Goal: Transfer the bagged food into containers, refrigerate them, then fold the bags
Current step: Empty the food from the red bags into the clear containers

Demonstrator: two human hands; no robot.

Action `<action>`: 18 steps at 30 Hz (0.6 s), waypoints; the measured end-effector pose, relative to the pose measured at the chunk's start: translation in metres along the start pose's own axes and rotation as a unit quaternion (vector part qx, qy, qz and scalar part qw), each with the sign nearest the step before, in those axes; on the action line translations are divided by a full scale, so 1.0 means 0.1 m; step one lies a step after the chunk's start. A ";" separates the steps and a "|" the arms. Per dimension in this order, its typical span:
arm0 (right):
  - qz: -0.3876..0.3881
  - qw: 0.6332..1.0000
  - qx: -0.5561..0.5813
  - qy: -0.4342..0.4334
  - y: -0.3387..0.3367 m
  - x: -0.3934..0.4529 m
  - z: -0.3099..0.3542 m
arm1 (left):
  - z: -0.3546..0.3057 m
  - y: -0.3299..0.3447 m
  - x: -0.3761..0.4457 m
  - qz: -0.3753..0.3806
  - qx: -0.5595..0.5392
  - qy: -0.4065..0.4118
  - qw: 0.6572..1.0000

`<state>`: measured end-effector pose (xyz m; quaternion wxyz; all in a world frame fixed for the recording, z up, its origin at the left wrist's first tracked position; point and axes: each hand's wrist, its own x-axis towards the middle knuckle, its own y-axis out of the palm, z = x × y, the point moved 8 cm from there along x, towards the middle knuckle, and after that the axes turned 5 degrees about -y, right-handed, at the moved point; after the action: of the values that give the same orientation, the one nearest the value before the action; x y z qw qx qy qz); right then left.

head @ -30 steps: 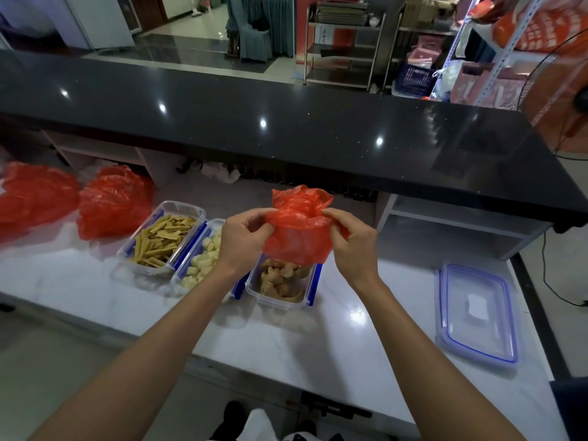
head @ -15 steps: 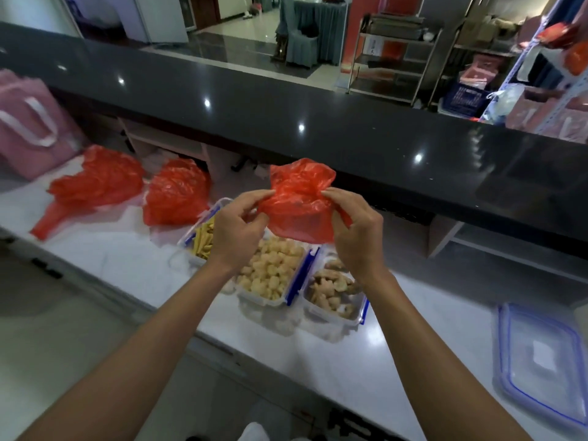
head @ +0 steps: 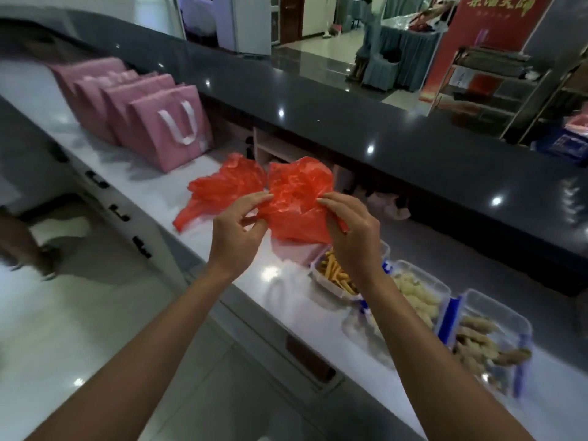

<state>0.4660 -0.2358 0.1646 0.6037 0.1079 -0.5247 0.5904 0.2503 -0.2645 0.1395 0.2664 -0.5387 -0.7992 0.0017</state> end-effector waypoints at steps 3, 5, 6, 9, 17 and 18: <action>0.013 0.999 -0.012 -0.033 0.41 0.23 0.20 | 0.17 -0.37 0.13 -0.019 0.012 0.008 1.000; 0.000 0.997 -0.034 -0.076 0.63 0.41 0.24 | 0.33 -0.55 0.25 -0.031 0.020 0.009 0.999; -0.007 0.994 -0.045 -0.097 0.74 0.49 0.24 | 0.43 -0.62 0.31 -0.037 0.026 0.007 0.999; -0.016 0.987 -0.060 -0.148 1.04 0.70 0.16 | 0.73 -0.71 0.55 -0.047 0.026 -0.008 0.999; 0.079 0.987 -0.110 -0.082 1.84 0.69 -0.91 | 1.63 -0.22 1.06 0.107 0.112 -0.128 0.979; 0.114 0.985 -0.118 -0.059 1.94 0.64 -1.05 | 1.71 -0.15 1.09 0.130 0.133 -0.123 0.975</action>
<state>0.3436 -0.0645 0.0734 0.5086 0.0096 -0.6345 0.5820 0.1342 -0.1284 0.0428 0.2330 -0.5936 -0.7414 0.2092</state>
